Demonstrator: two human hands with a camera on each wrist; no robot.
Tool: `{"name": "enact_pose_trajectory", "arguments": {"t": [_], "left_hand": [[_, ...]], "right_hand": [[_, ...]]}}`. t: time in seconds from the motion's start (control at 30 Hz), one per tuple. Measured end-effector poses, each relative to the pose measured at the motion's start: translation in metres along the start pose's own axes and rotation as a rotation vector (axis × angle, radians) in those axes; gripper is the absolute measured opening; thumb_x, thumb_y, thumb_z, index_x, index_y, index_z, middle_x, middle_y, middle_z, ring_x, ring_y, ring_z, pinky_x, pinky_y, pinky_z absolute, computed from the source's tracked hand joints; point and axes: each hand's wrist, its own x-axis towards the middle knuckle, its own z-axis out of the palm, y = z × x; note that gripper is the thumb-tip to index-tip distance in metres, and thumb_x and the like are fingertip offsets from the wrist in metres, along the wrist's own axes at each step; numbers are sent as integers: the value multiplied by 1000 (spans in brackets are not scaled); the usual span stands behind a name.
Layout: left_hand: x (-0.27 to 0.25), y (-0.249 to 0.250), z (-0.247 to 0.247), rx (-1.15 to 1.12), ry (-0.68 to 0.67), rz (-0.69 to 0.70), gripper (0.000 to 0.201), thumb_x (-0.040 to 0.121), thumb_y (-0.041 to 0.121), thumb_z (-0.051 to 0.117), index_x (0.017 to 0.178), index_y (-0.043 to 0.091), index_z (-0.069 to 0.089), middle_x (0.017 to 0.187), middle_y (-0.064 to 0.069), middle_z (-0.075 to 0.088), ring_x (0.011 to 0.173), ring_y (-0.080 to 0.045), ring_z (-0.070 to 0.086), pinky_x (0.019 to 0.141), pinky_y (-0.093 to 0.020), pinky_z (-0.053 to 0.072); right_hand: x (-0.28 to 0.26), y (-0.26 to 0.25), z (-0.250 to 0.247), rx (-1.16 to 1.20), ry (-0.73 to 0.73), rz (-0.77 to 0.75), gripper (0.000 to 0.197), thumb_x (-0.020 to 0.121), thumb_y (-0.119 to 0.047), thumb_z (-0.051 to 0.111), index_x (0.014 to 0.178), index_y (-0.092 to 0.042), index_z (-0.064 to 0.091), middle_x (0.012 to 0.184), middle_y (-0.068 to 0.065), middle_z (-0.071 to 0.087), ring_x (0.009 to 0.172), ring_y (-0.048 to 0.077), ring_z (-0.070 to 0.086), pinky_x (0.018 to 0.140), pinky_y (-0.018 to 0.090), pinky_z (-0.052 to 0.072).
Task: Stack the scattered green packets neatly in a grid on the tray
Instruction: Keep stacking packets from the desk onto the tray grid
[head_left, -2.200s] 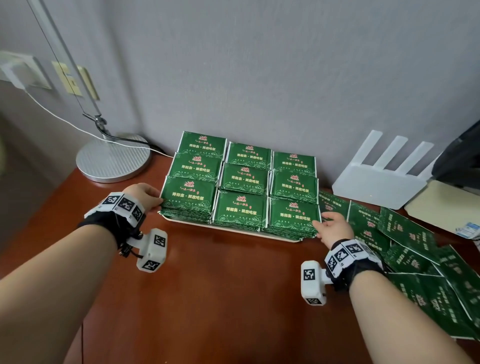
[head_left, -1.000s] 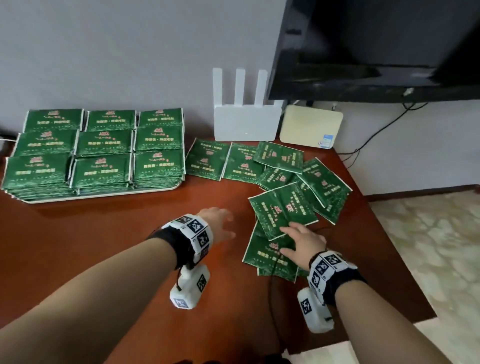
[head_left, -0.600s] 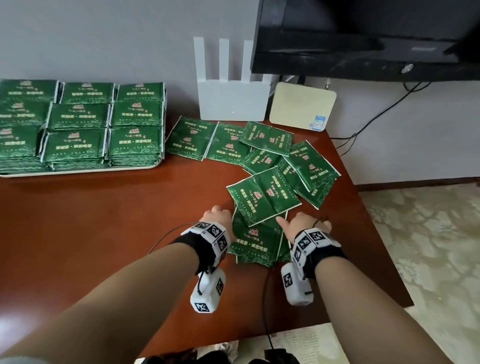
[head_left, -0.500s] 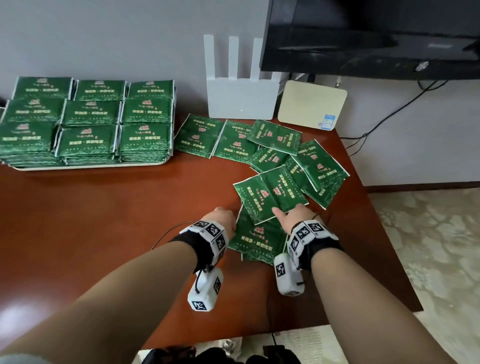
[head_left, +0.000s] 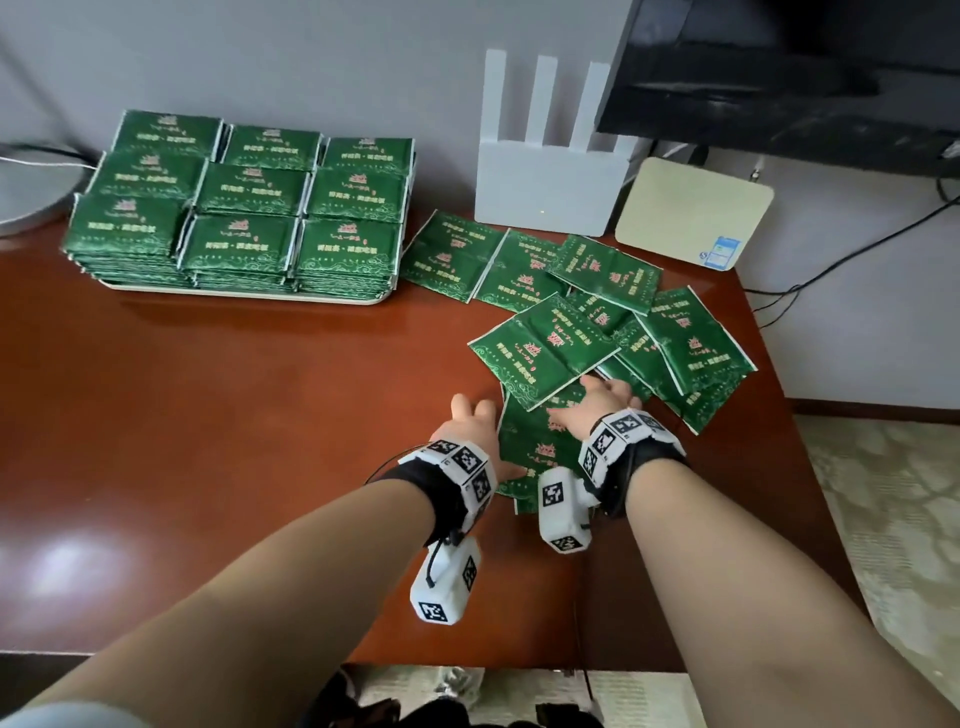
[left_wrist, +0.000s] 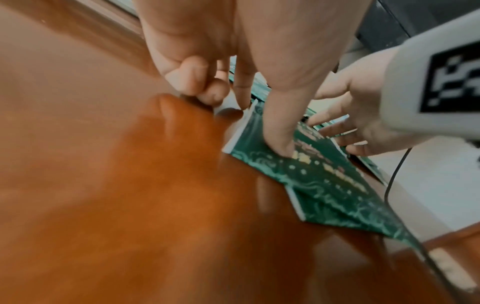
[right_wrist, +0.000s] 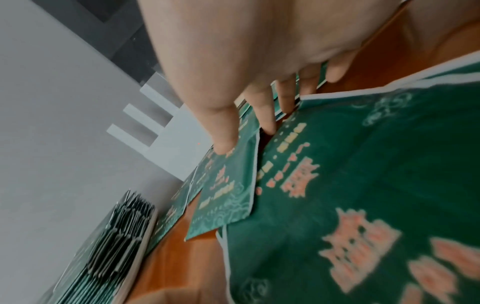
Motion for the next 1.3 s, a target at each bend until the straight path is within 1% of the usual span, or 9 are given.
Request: {"name": "enact_pose_trajectory", "arguments": {"t": [0.17, 0.33, 0.5, 0.57, 0.7, 0.83, 0.97, 1.07, 1.3], "left_hand": [[7, 6, -3, 10, -26, -20, 63, 76, 39, 72, 121, 8, 41, 128, -7, 24, 88, -24, 57, 81, -30, 47], [16, 7, -6, 106, -21, 34, 49, 86, 35, 61, 125, 9, 48, 132, -10, 31, 90, -18, 39, 88, -28, 42], [22, 5, -7, 64, 2, 24, 39, 87, 26, 58, 124, 13, 49, 132, -9, 36, 106, -24, 52, 92, -32, 46], [26, 5, -8, 43, -5, -16, 47, 86, 20, 62, 129, 11, 44, 133, -8, 36, 110, -27, 54, 92, -33, 48], [33, -6, -23, 34, 100, -64, 58, 80, 4, 64, 132, 12, 39, 130, -11, 46, 114, -30, 52, 94, -38, 48], [37, -23, -42, 66, 120, -119, 55, 81, 3, 60, 132, 11, 41, 135, -11, 39, 116, -31, 51, 95, -38, 46], [34, -22, -36, -11, 76, -90, 65, 81, 36, 67, 135, 13, 37, 134, -6, 31, 106, -26, 55, 90, -36, 49], [35, -18, -33, -2, 53, -81, 73, 77, 33, 72, 136, 13, 33, 134, -8, 33, 107, -27, 56, 90, -37, 49], [28, -34, -56, 104, -35, -70, 47, 85, 38, 62, 121, 10, 54, 112, -5, 63, 101, -20, 60, 86, -28, 51]], "right_hand": [[21, -10, -7, 123, -2, 78, 59, 83, -58, 49, 128, -20, 50, 129, 11, 35, 118, 31, 43, 89, 36, 40], [36, -14, -7, 156, 2, 80, 34, 87, -47, 49, 95, -19, 65, 111, 11, 51, 97, 28, 54, 81, 31, 42], [38, -20, -15, 376, -19, 90, 36, 93, -25, 44, 59, -17, 36, 62, 2, 39, 61, 21, 40, 53, 23, 34], [37, -16, -19, 446, 28, 55, 31, 91, -20, 40, 61, -16, 36, 60, 2, 40, 53, 19, 39, 49, 26, 32], [37, 3, -26, 694, 22, 57, 16, 92, -18, 41, 86, -9, 53, 85, 10, 62, 69, 19, 61, 70, 33, 55], [37, 21, -30, 788, 51, 137, 14, 93, -17, 42, 94, -10, 54, 97, 18, 62, 59, 23, 55, 47, 25, 51], [31, 23, -29, 585, -22, 39, 72, 85, -23, 63, 142, -22, 19, 129, 9, 45, 91, 27, 56, 89, 37, 47], [25, 19, -27, 380, -68, -116, 81, 81, -13, 68, 145, -23, 20, 141, 9, 41, 117, 30, 51, 97, 36, 43], [16, 5, -43, 305, 15, -211, 61, 85, -12, 64, 139, -11, 36, 134, 11, 49, 118, 28, 49, 93, 28, 39]]}}
